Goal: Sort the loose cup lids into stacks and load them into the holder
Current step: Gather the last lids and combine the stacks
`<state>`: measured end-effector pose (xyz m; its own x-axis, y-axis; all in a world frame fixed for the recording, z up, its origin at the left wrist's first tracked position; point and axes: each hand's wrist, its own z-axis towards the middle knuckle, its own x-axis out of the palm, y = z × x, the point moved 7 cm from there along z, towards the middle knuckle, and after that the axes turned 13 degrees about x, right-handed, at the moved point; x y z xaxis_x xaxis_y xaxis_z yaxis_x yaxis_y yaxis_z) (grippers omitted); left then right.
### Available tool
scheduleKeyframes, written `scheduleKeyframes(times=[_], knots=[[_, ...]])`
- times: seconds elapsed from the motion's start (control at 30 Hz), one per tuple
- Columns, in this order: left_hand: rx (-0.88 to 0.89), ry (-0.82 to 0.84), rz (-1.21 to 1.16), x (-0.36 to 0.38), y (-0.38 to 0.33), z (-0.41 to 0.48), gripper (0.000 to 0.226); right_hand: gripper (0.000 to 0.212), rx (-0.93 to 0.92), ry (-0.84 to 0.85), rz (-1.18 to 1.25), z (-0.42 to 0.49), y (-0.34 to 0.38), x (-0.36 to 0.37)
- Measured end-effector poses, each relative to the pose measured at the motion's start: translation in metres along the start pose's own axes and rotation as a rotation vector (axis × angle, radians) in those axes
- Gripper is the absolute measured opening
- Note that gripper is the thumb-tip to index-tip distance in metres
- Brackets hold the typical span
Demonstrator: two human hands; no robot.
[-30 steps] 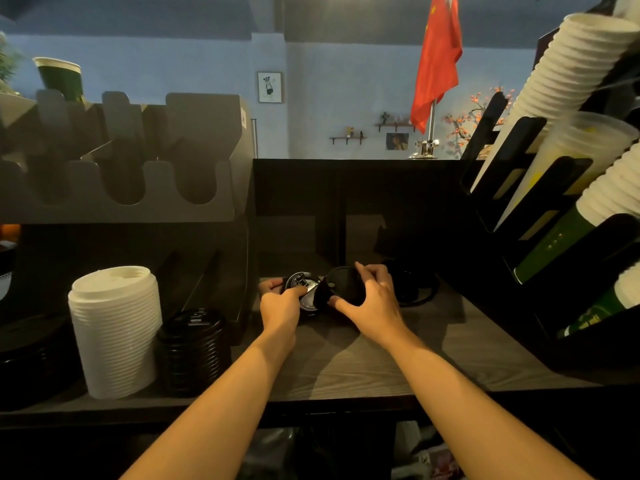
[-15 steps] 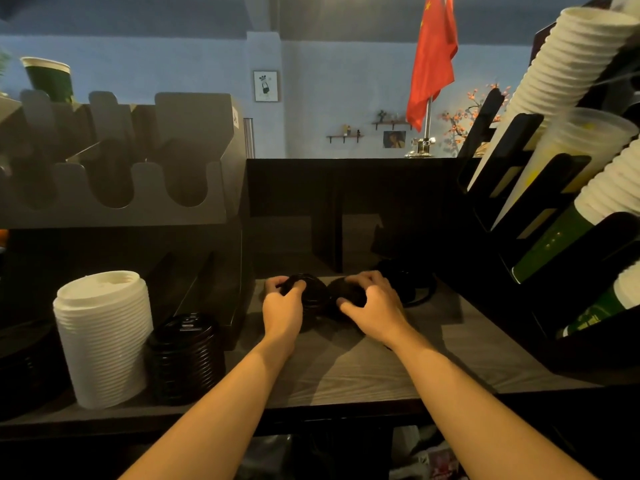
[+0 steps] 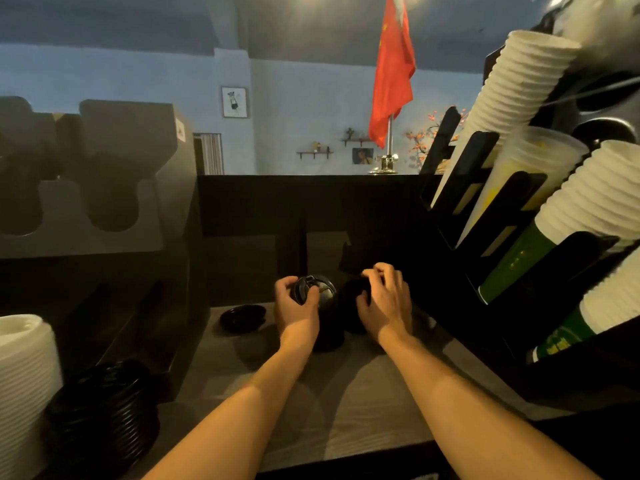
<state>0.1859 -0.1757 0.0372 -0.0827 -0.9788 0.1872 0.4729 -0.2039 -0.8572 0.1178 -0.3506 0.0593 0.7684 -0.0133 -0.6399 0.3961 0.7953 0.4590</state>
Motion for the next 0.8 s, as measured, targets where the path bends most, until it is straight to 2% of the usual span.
scheduleKeyframes(times=[0.2, 0.3, 0.37, 0.43, 0.63, 0.8], knots=[[0.079, -0.034, -0.013, 0.008, 0.021, 0.018, 0.031, 0.055, 0.02, 0.09, -0.015, 0.041, -0.025, 0.023], [0.084, -0.014, -0.025, 0.013, 0.03, 0.024, 0.031, 0.069, 0.13, 0.26, 0.019, 0.048, -0.036, 0.048], [0.094, 0.007, -0.012, 0.017, 0.032, 0.025, 0.031, 0.07, 0.196, 0.413, 0.029, 0.047, -0.043, 0.063], [0.1, 0.009, -0.001, 0.016, 0.031, 0.024, 0.03, 0.069, 0.185, 0.505, -0.011, 0.044, -0.044, 0.07], [0.089, 0.048, 0.016, 0.014, 0.024, 0.02, 0.028, 0.07, 0.13, 0.493, -0.03, 0.033, -0.033, 0.062], [0.024, 0.013, 0.098, -0.001, 0.015, 0.018, 0.029, 0.068, 0.1, 0.528, 0.019, 0.017, -0.025, 0.05]])
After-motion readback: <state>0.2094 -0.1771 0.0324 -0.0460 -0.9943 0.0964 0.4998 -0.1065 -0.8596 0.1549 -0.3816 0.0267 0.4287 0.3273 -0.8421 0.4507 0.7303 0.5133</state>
